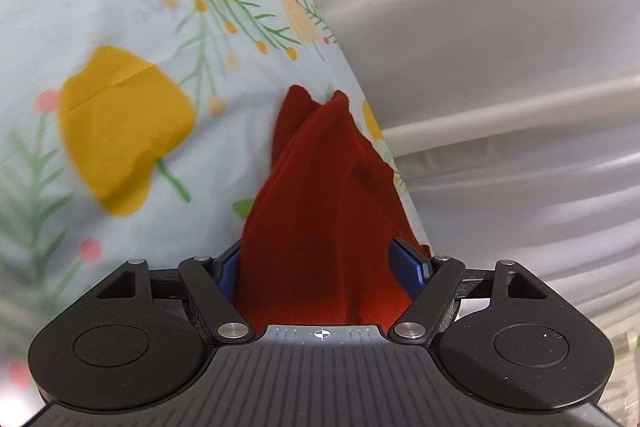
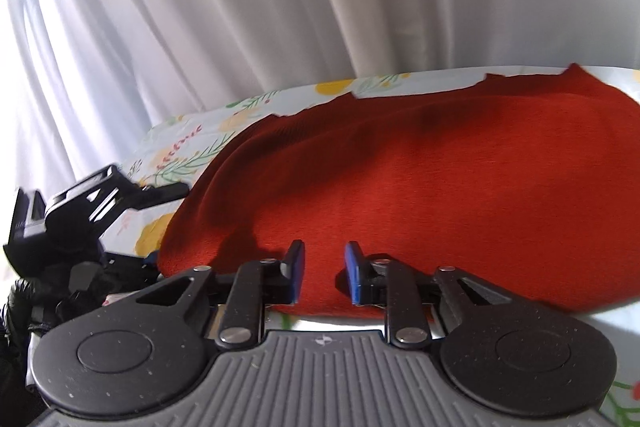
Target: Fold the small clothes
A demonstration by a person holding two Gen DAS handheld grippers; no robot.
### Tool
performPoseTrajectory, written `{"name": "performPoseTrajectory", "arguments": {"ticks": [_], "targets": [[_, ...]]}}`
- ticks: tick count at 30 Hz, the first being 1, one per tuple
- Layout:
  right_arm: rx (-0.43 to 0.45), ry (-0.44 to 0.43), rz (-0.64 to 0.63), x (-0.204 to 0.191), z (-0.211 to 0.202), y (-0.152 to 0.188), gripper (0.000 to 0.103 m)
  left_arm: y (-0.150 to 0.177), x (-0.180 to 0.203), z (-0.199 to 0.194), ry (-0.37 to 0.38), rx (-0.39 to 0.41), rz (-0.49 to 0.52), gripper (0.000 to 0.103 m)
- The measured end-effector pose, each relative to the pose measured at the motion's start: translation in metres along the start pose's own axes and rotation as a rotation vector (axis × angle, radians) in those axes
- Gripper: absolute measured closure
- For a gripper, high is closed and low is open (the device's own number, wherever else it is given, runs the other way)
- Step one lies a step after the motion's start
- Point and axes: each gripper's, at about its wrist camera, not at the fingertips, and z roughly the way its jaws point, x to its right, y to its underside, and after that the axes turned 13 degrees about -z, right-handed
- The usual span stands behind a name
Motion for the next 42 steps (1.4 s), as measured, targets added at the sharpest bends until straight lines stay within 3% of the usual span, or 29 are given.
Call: {"name": "performPoseTrajectory", "arguments": {"ticks": [4,9,18,24,29,32,35,38,42], "targets": [[-0.017,0.018,-0.059,-0.019,0.019,-0.004,0.094,-0.008,0.006,0.017,-0.002,-0.018,0.027,0.038],[-0.021,0.101,-0.119,-0.03,0.036,-0.001,0.1,-0.017,0.0,0.027,-0.018,-0.034,0.008,0.071],[0.005,0.162,-0.228,-0.043,0.046,0.009,0.1,-0.018,-0.002,0.026,0.002,-0.034,0.03,0.08],[0.036,0.145,-0.166,-0.036,0.037,0.011,0.101,-0.015,0.011,0.019,0.021,-0.021,0.048,0.082],[0.087,0.155,-0.123,-0.029,0.023,0.01,0.1,-0.009,0.038,0.014,-0.041,-0.009,0.106,0.083],[0.111,0.168,-0.125,-0.022,0.016,0.01,0.1,0.0,0.056,0.011,-0.064,0.007,0.16,0.084],[0.064,0.162,-0.112,-0.014,0.019,0.014,0.099,0.01,0.073,0.014,-0.065,0.002,0.181,0.087],[0.09,0.145,-0.034,-0.003,0.008,0.017,0.099,0.028,0.096,0.021,-0.067,-0.012,0.235,0.089],[0.153,0.166,0.026,0.013,-0.016,0.02,0.099,0.063,0.122,0.047,-0.044,-0.09,0.324,0.094]]}}
